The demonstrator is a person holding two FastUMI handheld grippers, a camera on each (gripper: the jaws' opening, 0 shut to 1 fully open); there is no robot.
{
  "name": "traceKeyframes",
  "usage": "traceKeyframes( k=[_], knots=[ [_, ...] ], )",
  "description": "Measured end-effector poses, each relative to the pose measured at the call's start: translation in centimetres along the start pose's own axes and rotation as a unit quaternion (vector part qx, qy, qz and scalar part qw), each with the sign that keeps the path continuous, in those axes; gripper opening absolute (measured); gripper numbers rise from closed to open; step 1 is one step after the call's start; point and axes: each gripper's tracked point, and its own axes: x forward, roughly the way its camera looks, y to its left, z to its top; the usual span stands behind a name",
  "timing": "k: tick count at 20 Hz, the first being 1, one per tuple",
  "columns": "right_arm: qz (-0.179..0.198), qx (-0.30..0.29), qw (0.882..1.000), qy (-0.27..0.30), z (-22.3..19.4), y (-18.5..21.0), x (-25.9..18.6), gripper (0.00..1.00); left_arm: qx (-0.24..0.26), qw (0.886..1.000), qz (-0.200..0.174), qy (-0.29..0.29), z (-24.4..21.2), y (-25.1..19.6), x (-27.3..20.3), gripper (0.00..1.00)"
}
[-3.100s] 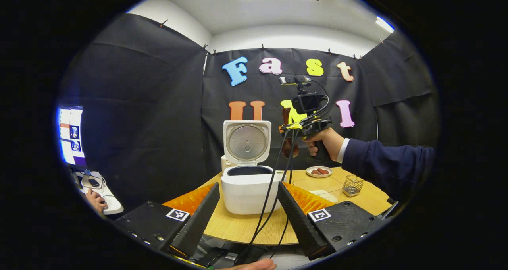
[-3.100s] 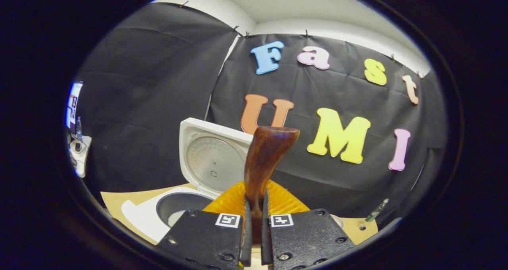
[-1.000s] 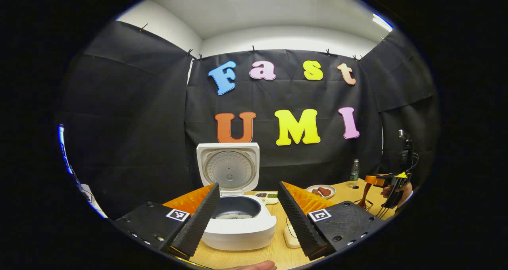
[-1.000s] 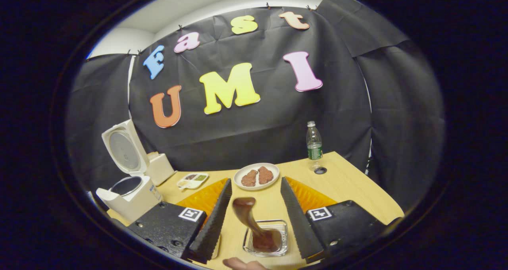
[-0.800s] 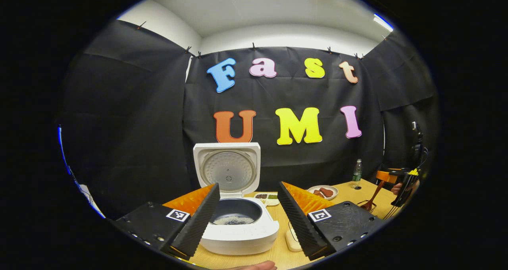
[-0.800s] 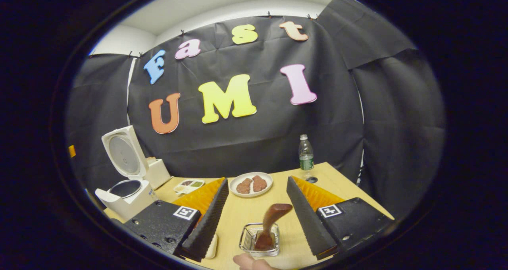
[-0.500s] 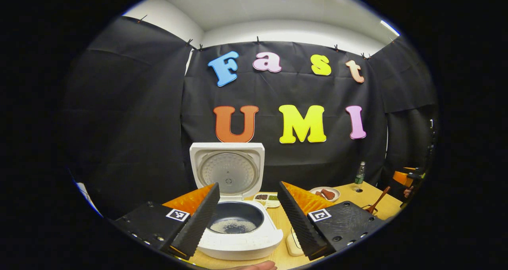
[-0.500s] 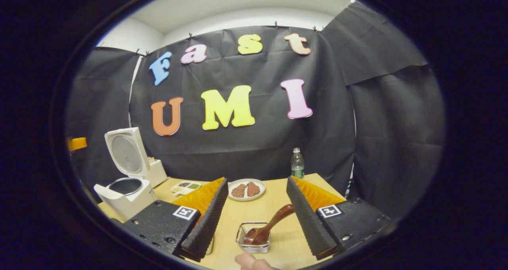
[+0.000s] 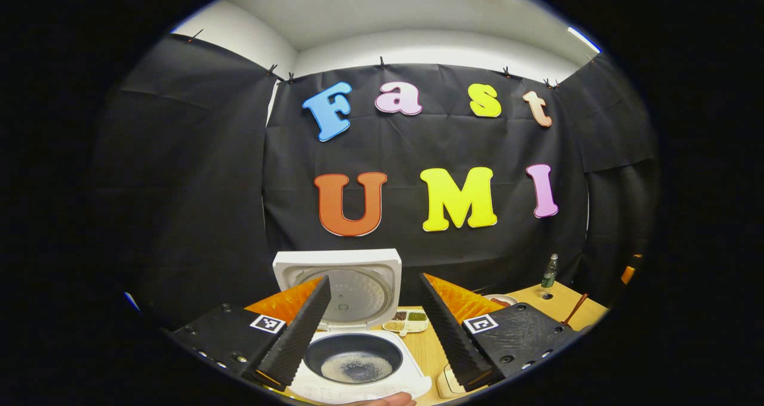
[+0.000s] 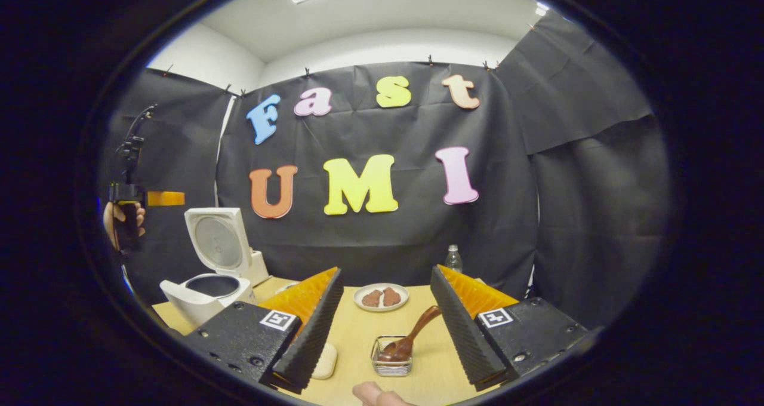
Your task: Close the left gripper, press the button to open the rice cooker; take a wooden spoon from the chopstick holder with the right hand, scoop a spoonful of rice and pour it into the rice cooker, then put the wooden spoon back into the chopstick holder.
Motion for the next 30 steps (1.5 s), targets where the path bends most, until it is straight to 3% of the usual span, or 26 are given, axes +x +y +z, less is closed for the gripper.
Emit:
traceKeyframes(
  k=[3, 7, 14, 15, 17, 19, 20, 21, 24, 25, 26, 30],
  knots=[
    [0.006, 0.0, 1.0, -0.008, -0.1, 0.3, -1.0, 0.96, 0.006, 1.0, 0.004, 0.01, 1.0, 0.6, 3.0, 0.93],
    [0.001, 0.0, 0.999, -0.033, 0.1, -0.3, -2.2, 0.93, -0.042, 0.999, -0.001, 0.001, 2.5, 1.3, 7.4, 0.95],
    [-0.015, 0.01, 1.0, -0.016, -0.5, -1.8, -4.2, 0.96, -0.072, 0.996, 0.026, 0.037, -0.8, 5.8, 15.3, 0.93],
    [-0.019, 0.008, 1.0, -0.016, -0.4, -2.1, -4.5, 1.0, -0.072, 0.996, 0.03, 0.039, -0.9, 6.1, 16.1, 0.93],
    [-0.029, 0.007, 0.999, -0.016, -0.2, -2.5, -5.2, 0.95, -0.069, 0.996, 0.029, 0.041, -1.5, 6.1, 17.4, 0.93],
    [-0.035, 0.008, 0.999, -0.015, -0.2, -2.5, -5.8, 0.95, -0.065, 0.996, 0.042, 0.05, -2.3, 6.8, 18.3, 0.94],
    [-0.036, 0.009, 0.999, -0.013, -0.2, -2.3, -5.9, 0.89, -0.064, 0.995, 0.045, 0.057, -2.6, 6.8, 18.5, 0.94],
    [-0.036, 0.008, 0.999, -0.013, -0.1, -2.2, -6.2, 0.96, -0.065, 0.995, 0.048, 0.064, -3.1, 6.9, 18.7, 0.94],
    [-0.042, 0.001, 0.999, -0.018, 0.5, -2.0, -7.2, 0.96, -0.059, 0.991, 0.058, 0.107, -5.4, 7.1, 18.4, 0.93],
    [-0.043, -0.001, 0.999, -0.021, 0.7, -2.0, -7.6, 0.9, -0.046, 0.992, 0.061, 0.103, -5.2, 7.2, 17.9, 0.96],
    [-0.039, -0.003, 0.999, -0.02, 0.8, -1.6, -8.0, 0.96, -0.043, 0.992, 0.057, 0.103, -5.2, 7.0, 17.6, 0.97],
    [-0.021, 0.0, 1.0, -0.012, 0.8, -0.5, -9.6, 0.95, -0.031, 0.993, 0.059, 0.099, -5.3, 6.5, 15.4, 0.98]
  ],
)
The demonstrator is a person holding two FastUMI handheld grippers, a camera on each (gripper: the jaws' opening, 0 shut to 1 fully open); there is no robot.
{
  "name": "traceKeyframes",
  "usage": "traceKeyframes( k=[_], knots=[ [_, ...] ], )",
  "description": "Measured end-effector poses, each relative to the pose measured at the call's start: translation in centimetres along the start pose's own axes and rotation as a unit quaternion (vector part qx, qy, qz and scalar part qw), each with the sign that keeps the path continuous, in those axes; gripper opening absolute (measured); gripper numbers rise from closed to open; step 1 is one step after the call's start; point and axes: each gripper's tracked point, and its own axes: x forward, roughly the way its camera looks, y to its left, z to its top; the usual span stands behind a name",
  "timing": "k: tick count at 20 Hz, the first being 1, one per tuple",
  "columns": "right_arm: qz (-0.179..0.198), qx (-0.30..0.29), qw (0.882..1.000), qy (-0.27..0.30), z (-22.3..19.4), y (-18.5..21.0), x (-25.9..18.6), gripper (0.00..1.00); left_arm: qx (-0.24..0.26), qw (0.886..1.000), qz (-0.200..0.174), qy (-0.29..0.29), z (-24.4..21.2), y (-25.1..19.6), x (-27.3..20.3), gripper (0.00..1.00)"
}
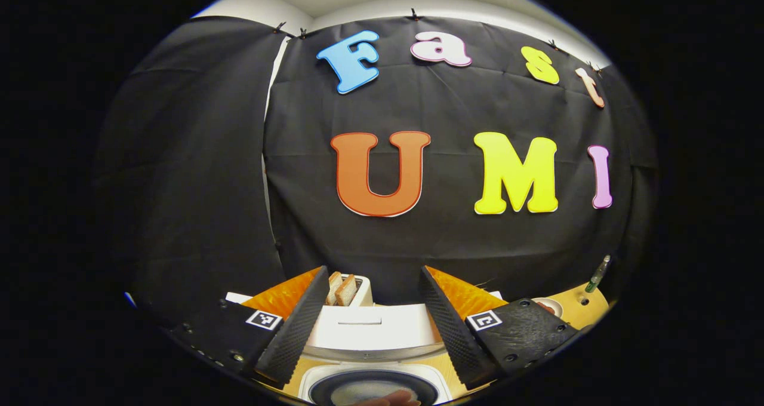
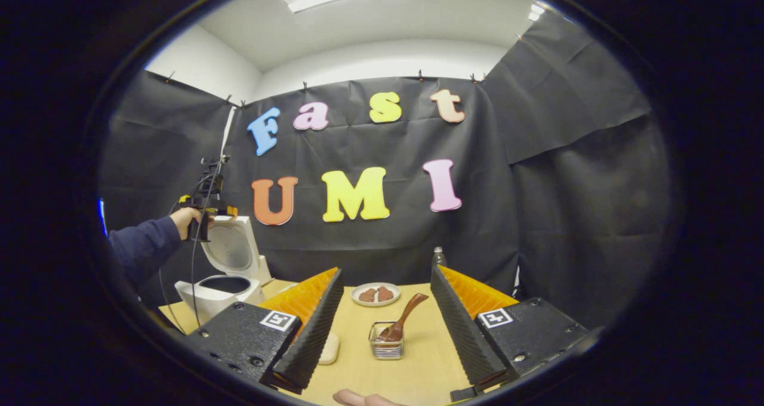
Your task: Close the left gripper, press the button to open the rice cooker; take a wooden spoon from the chopstick holder with the right hand, scoop a spoonful of rice and pour it into the rice cooker, then put the wooden spoon back into the chopstick holder.
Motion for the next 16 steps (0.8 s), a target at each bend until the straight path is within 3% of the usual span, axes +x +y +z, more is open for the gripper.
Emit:
traceKeyframes(
  k=[9, 14, 16],
  knots=[
    [0.03, -0.014, 0.999, 0.004, 0.1, 2.4, -2.3, 0.95, 0.0, 0.999, -0.014, 0.029, -3.7, -0.7, -6.6, 0.97],
    [0.044, -0.014, 0.999, -0.003, 0.0, 3.5, -5.0, 0.95, -0.055, 0.996, -0.038, 0.06, -5.5, -0.4, -10.7, 0.95],
    [0.044, -0.019, 0.999, -0.016, 0.4, 3.4, -6.4, 0.95, -0.057, 0.996, -0.029, 0.063, -6.6, 0.5, -11.5, 0.92]
  ],
)
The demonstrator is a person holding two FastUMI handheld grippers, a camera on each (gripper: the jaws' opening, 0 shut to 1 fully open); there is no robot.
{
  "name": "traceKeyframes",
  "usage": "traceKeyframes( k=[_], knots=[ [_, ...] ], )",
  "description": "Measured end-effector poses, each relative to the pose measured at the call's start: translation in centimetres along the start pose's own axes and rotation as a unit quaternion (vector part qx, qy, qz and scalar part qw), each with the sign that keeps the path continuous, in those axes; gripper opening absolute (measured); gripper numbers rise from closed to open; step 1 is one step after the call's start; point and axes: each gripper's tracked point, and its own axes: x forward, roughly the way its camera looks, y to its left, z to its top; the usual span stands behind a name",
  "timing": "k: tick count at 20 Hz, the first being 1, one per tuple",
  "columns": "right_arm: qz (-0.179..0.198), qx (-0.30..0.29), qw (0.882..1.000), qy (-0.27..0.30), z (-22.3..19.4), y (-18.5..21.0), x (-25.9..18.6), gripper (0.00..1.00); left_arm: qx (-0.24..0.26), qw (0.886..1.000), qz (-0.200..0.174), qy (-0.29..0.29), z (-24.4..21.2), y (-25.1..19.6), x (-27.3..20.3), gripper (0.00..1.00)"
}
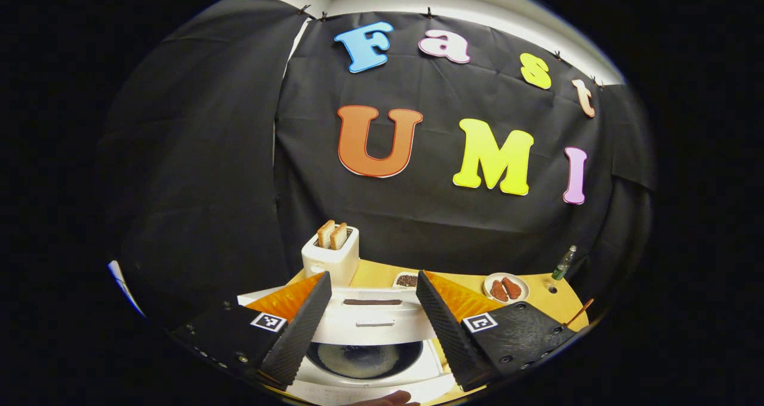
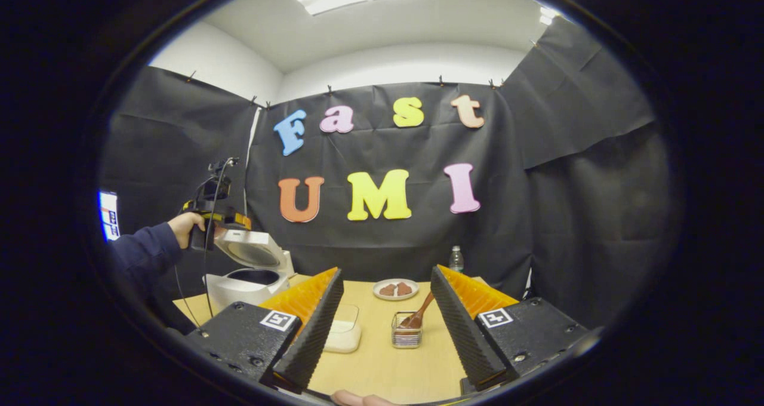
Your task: Close the left gripper, press the button to open the rice cooker; take a wooden spoon from the chopstick holder with the right hand, scoop a spoonful of rice and pour it into the rice cooker, then put the wooden spoon back into the chopstick holder.
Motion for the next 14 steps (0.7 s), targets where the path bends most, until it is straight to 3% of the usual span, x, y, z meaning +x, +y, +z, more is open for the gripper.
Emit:
traceKeyframes(
  k=[6, 14],
  knots=[
    [-0.046, -0.035, 0.996, -0.061, 2.7, -1.0, -3.4, 0.96, 0.016, 1.0, 0.0, 0.021, -3.5, 0.5, -1.2, 0.94],
    [-0.042, -0.032, 0.997, -0.051, 2.4, -0.2, -3.9, 0.95, 0.043, 0.997, -0.01, 0.068, -8.4, 0.0, -1.1, 0.96]
  ],
)
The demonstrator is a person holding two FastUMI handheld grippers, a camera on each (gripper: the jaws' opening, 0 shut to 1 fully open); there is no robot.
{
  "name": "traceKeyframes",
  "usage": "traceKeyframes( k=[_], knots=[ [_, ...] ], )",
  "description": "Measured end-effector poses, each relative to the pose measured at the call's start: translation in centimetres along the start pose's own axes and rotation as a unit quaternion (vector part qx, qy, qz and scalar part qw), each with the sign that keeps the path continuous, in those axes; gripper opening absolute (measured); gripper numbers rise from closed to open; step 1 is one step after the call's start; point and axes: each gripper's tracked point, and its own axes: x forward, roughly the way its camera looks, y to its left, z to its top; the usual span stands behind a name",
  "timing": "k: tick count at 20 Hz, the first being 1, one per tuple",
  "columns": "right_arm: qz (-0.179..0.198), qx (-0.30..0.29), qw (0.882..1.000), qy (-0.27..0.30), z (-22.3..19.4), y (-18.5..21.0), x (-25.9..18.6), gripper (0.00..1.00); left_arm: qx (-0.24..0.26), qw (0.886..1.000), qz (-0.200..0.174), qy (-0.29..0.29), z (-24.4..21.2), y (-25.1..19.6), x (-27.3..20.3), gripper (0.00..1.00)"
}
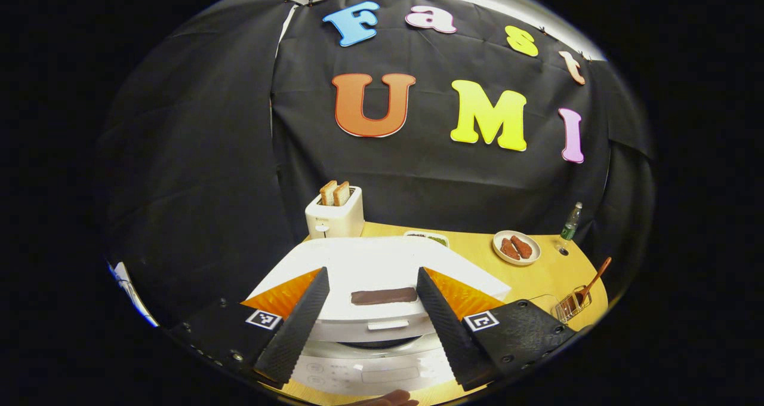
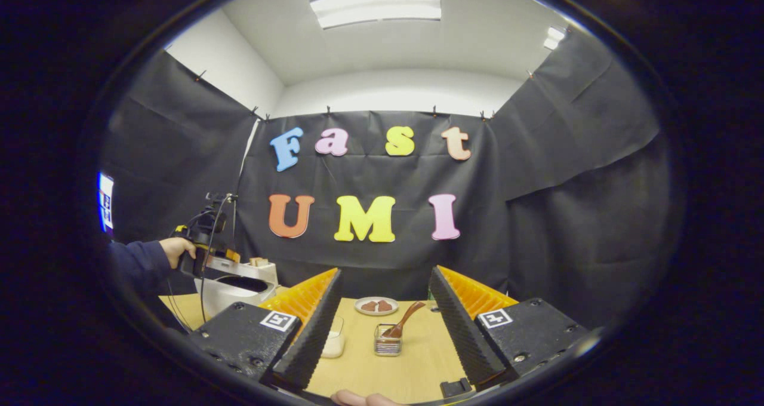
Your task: Close the left gripper, press the button to open the rice cooker; take a wooden spoon from the chopstick holder with the right hand, scoop a spoonful of rice and pour it into the rice cooker, then put the wooden spoon back into the chopstick holder.
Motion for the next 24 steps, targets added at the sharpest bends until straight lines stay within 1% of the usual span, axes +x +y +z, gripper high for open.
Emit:
traceKeyframes(
  k=[4, 10, 16, 18, 20, 22, 24],
  knots=[
    [0.001, 0.002, 1.0, 0.003, -0.5, 0.3, 0.1, 0.95, 0.008, 0.999, 0.004, 0.033, -1.9, 0.0, 0.2, 0.96],
    [0.004, -0.018, 1.0, -0.006, -0.5, 1.1, -0.1, 0.95, 0.018, 0.996, 0.008, 0.085, -5.5, -0.2, 1.1, 0.96],
    [0.01, -0.006, 1.0, 0.007, -1.6, 1.2, -0.2, 0.95, 0.02, 0.997, 0.015, 0.066, -5.9, -0.2, 1.5, 0.97],
    [0.018, 0.005, 1.0, 0.017, -2.2, 1.5, -0.1, 0.95, 0.021, 0.998, 0.017, 0.059, -6.0, -0.2, 1.4, 0.97],
    [0.023, 0.017, 0.999, 0.016, -2.2, 1.7, 0.1, 0.96, 0.022, 0.998, 0.016, 0.051, -6.0, -0.2, 1.3, 0.97],
    [0.022, 0.02, 0.999, 0.016, -2.3, 1.5, 0.1, 0.95, 0.013, 0.999, 0.019, 0.041, -6.0, -0.1, 1.4, 0.97],
    [0.028, 0.021, 0.999, 0.021, -2.7, 1.7, 0.1, 0.95, 0.016, 0.999, 0.021, 0.036, -6.2, 0.0, 1.3, 0.98]
  ],
)
